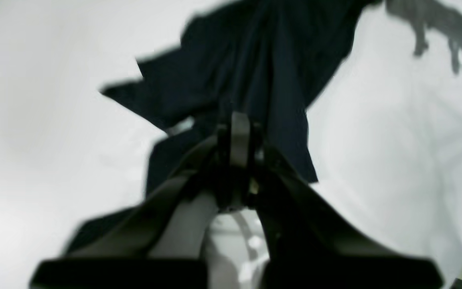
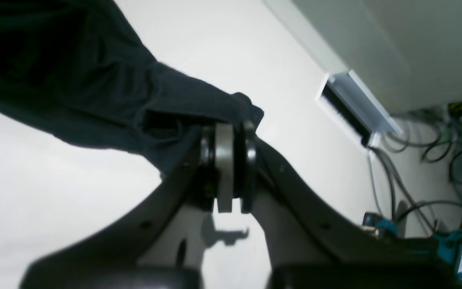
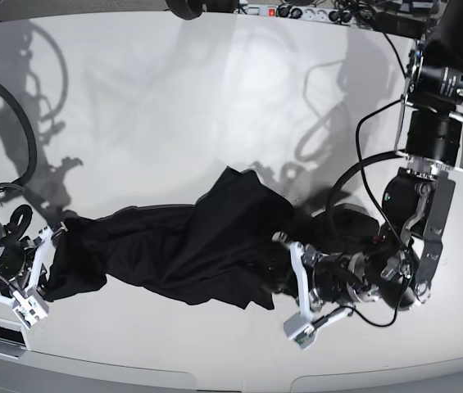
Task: Layout the t-shirt on the table in an organized manner, then fold the t-shirt properly
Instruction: 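Grasp the shirt edge with the left gripper beside the right gripper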
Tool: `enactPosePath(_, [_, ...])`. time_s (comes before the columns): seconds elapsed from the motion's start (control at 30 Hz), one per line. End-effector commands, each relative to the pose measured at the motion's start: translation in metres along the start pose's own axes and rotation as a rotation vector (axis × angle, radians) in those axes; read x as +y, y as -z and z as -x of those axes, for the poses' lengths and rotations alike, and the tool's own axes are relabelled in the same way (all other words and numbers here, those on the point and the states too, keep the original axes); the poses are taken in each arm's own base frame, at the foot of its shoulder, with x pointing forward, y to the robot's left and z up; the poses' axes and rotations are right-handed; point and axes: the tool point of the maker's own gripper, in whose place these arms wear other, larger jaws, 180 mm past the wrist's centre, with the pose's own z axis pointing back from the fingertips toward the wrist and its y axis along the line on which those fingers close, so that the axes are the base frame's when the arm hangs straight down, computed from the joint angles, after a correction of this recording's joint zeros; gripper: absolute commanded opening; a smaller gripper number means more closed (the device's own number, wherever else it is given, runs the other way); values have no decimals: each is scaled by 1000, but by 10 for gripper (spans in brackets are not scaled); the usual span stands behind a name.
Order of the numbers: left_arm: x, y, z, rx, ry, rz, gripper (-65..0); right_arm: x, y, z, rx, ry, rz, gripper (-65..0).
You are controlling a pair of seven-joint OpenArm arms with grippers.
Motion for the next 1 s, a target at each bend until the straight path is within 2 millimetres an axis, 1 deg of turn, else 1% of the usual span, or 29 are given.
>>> enactPosePath(0.0, [-3,-2,-18,-70,-9,23,-650,-13,-5,-15,-48,0,20,-650])
enactPosePath(0.03, [-6,1,-10,-66,-34,35,-650,-11,-4,-15,-49,-1,8,-650])
enactPosePath(0.07, [-9,6,-1,-67,-59,46,-633,-8,-4,-15,-54,-3,-11,-650])
enactPosePath(0.1, [-14,11,9,-69,-84,60,-546,-6,-4,-16,-56,-6,-18,-650])
enactPosePath(0.17, [-26,18,26,-93,-110,97,-349,-6,-4,-15,-55,-8,-19,-650])
enactPosePath(0.2, [-29,21,33,-101,-124,110,-293,-6,-4,-15,-54,-9,-18,-650])
enactPosePath(0.23, [-32,26,42,-98,-145,117,-283,-6,-4,-15,-54,-8,-18,-650])
enactPosePath(0.37, [-31,45,71,-68,-200,99,-284,-7,-4,-16,-55,-6,-17,-650])
enactPosePath(0.43, [-28,53,81,-73,-232,88,-284,-6,-4,-15,-55,-6,-17,-650])
enactPosePath(0.5, [-29,61,89,-73,-261,86,-284,-7,-4,-15,-55,-6,-17,-650])
enactPosePath(0.63, [-40,73,97,-62,-276,115,-288,-7,-4,-15,-55,-6,-16,-650])
enactPosePath(0.67, [-43,76,96,-65,-282,119,-305,-7,-4,-15,-55,-5,-16,-650])
enactPosePath(0.7, [-44,77,95,-66,-288,119,-345,-7,-4,-15,-55,-5,-16,-650])
enactPosePath(0.73, [-44,78,94,-68,-295,113,-410,-7,-4,-15,-55,-5,-16,-650])
enactPosePath(0.8, [-37,79,93,-64,-309,76,-597,-7,-4,-15,-54,-6,-16,-650])
enactPosePath(0.83, [-32,79,93,-56,-307,53,-650,-7,-4,-15,-52,-7,-15,-650])
enactPosePath(0.9, [-25,78,87,-37,-286,42,-650,-7,-4,-15,-52,-8,-13,-650])
enactPosePath(0.97, [-21,74,74,-11,-274,60,-650,-7,-4,-15,-55,-7,-14,-650])
